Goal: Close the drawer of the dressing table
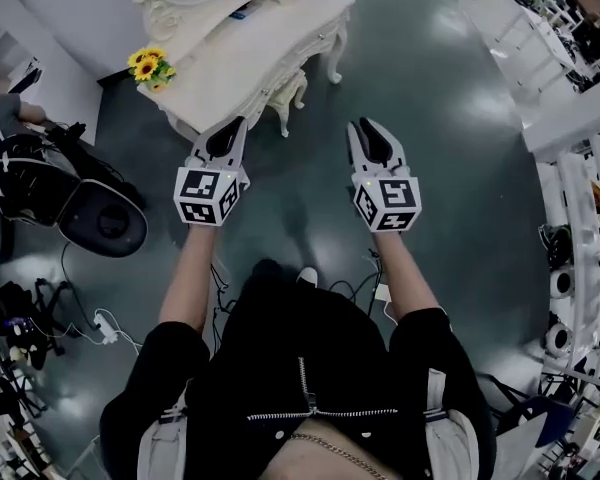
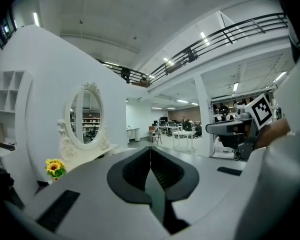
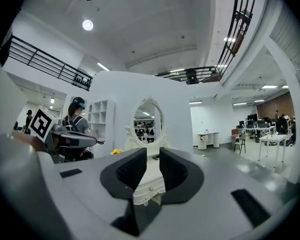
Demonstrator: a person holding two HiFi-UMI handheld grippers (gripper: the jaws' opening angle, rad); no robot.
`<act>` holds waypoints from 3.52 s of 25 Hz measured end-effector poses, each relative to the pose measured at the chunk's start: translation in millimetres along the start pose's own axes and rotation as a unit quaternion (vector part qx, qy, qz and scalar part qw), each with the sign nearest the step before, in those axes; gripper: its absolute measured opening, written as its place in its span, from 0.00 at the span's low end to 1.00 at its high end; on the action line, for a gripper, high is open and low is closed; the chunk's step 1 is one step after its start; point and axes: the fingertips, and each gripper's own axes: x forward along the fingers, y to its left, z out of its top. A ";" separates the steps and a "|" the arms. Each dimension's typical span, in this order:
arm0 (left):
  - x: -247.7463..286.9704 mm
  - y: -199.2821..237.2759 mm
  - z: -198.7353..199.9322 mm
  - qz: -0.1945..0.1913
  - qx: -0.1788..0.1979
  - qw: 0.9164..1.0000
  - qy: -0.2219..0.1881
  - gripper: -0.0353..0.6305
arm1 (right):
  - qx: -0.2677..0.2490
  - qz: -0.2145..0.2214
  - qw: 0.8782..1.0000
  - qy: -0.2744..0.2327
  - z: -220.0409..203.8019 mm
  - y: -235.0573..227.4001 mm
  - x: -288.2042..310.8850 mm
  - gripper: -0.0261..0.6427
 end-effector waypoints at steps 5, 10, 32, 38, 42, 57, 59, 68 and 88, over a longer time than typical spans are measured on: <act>6.7 -16.3 -14.4 0.002 -0.008 1.000 0.013 0.09 | 0.001 0.010 1.000 0.014 -14.0 -10.6 -1.7 0.16; 32.0 -21.2 -16.4 -0.002 -0.010 1.000 0.017 0.09 | 0.002 0.015 1.000 0.019 -20.3 -29.5 8.1 0.17; 262.9 114.5 2.8 -0.017 -0.011 1.000 0.016 0.09 | -0.008 0.011 1.000 0.028 -6.4 -133.8 239.3 0.20; 304.7 150.4 2.1 -0.016 -0.010 1.000 0.016 0.09 | -0.003 0.015 0.999 0.029 -9.4 -145.9 292.8 0.21; 327.3 164.5 0.2 -0.012 -0.014 1.000 0.019 0.09 | -0.002 0.024 0.999 0.033 -10.6 -153.8 319.7 0.22; 429.3 249.1 -9.0 0.095 -0.035 0.994 0.038 0.09 | -0.008 0.123 0.992 0.033 -8.4 -212.0 495.3 0.25; 438.7 261.6 -6.2 0.126 -0.043 0.990 0.041 0.09 | -0.013 0.155 0.987 0.037 -5.0 -214.4 524.7 0.25; 493.5 312.2 7.8 0.250 -0.060 0.966 0.039 0.09 | -0.026 0.272 0.962 0.026 11.0 -236.2 642.9 0.25; 551.9 382.1 -4.7 0.312 -0.083 0.945 0.048 0.09 | -0.036 0.335 0.941 0.042 1.5 -240.8 764.4 0.31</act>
